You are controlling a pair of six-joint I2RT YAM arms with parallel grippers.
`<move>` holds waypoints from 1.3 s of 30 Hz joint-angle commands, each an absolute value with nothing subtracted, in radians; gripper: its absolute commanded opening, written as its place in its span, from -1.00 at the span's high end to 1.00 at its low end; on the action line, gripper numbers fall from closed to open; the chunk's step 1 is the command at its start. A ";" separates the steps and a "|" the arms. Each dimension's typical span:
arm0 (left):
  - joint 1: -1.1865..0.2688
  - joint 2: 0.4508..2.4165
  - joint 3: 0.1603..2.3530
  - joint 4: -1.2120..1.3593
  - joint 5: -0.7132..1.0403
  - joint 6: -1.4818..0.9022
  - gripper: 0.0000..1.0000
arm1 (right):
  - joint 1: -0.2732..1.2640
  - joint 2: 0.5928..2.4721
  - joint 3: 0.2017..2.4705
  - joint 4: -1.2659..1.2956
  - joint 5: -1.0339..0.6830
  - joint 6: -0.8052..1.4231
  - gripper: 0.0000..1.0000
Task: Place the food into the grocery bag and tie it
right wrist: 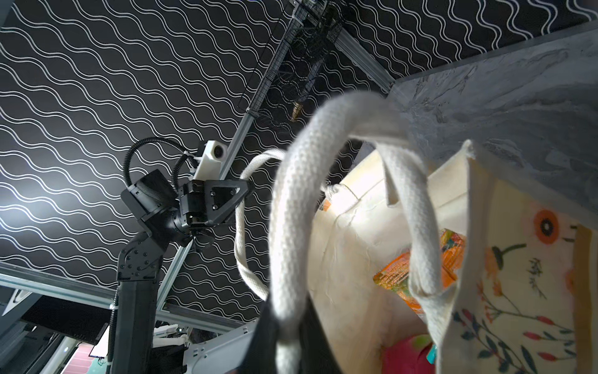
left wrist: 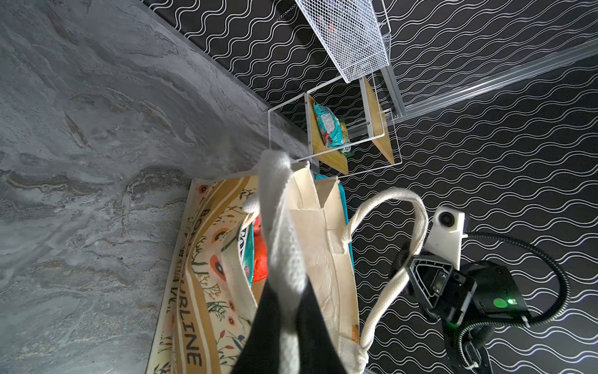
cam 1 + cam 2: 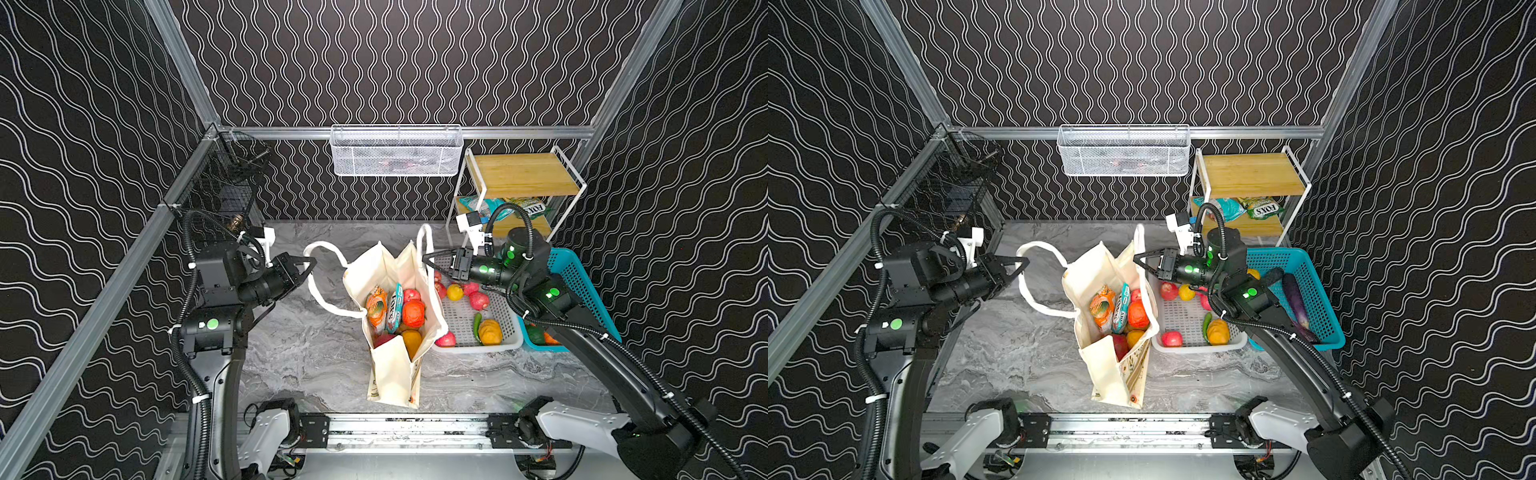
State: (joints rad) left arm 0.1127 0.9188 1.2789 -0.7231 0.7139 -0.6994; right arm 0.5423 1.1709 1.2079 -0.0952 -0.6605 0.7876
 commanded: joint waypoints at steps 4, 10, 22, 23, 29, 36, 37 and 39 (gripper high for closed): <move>0.112 0.923 1.317 -0.742 0.727 -0.664 1.00 | 0.543 1.140 1.277 -0.110 -0.662 0.803 1.00; 0.111 0.953 1.367 -0.781 0.732 -0.640 1.00 | 0.543 1.117 1.272 -0.051 -0.702 0.878 1.00; -0.105 1.011 1.438 -0.688 0.649 -0.720 1.00 | 0.586 1.184 1.171 0.095 -0.703 0.922 1.00; -0.139 1.019 1.440 -0.680 0.627 -0.725 1.00 | 0.597 1.189 1.169 0.100 -0.697 0.921 1.00; -0.328 1.070 1.447 -0.621 0.487 -0.739 1.00 | 0.666 1.232 1.148 0.175 -0.666 0.938 1.00; -0.513 1.158 1.506 -0.576 0.352 -0.732 1.00 | 0.704 1.290 1.107 0.290 -0.653 0.975 1.00; -0.523 1.166 1.514 -0.571 0.340 -0.732 1.00 | 0.705 1.294 1.102 0.297 -0.651 0.976 1.00; -0.538 1.182 1.529 -0.568 0.321 -0.729 0.99 | 0.708 1.296 1.089 0.310 -0.650 0.979 1.00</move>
